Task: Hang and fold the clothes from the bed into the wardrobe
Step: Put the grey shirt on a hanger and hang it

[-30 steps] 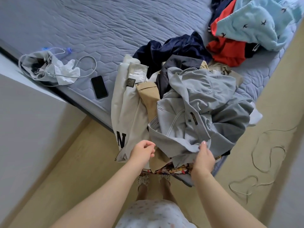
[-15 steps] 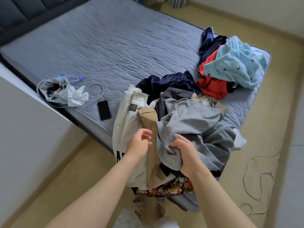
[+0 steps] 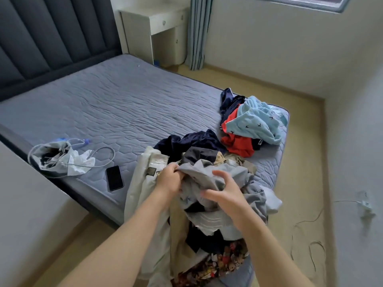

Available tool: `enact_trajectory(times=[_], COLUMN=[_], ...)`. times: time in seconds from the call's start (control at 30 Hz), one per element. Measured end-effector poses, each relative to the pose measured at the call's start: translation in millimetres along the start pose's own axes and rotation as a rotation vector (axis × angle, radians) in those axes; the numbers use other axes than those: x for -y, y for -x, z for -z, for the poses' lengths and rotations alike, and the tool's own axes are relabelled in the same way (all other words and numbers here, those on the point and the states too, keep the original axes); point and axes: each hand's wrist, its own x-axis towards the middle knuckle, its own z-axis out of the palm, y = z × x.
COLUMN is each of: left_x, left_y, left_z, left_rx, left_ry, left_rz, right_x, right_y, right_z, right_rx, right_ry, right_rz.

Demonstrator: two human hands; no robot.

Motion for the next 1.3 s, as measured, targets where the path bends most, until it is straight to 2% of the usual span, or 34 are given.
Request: enact_trajectory(times=[0.07, 0.2, 0.3, 0.37, 0.47, 0.57, 0.63, 0.77, 0.93, 1.2, 1.3], left_x=[-16, -39, -49, -53, -51, -44, -37, -15, 26, 67, 75], left_y=[7, 25, 45, 59, 83, 110, 126, 156, 224, 399, 457], left_z=[7, 36, 69, 90, 121, 144, 152, 156, 150, 129, 118], left_rx=[-0.044, -0.05, -0.09, -0.136, -0.157, -0.084, -0.125, -0.488, -0.862, -1.565, -1.728], left_ry=[0.143, 0.309, 0.404, 0.39, 0.337, 0.351, 0.328, 0.302, 0.394, 0.529, 0.517], left_rz=[0.009, -0.013, -0.05, -0.127, -0.214, -0.212, -0.205, -0.196, -0.077, 0.063, 0.079], right_x=[1, 8, 31, 47, 67, 82, 86, 84, 60, 21, 12], right_y=[1, -8, -13, -11, -7, 1, 6, 19, 60, 209, 268], right_z=[-12, -35, -59, -76, -107, -139, -155, -177, -217, -287, -299], right_rx=[-0.014, -0.017, 0.019, 0.09, 0.284, 0.467, 0.574, 0.816, 1.115, 1.677, 1.869], right_ry=[0.125, 0.188, 0.005, -0.171, -0.417, -0.498, -0.506, -0.477, -0.337, -0.086, -0.034], right_rz=[0.028, 0.145, 0.206, 0.194, 0.135, 0.089, 0.092, 0.059, -0.023, -0.147, -0.152])
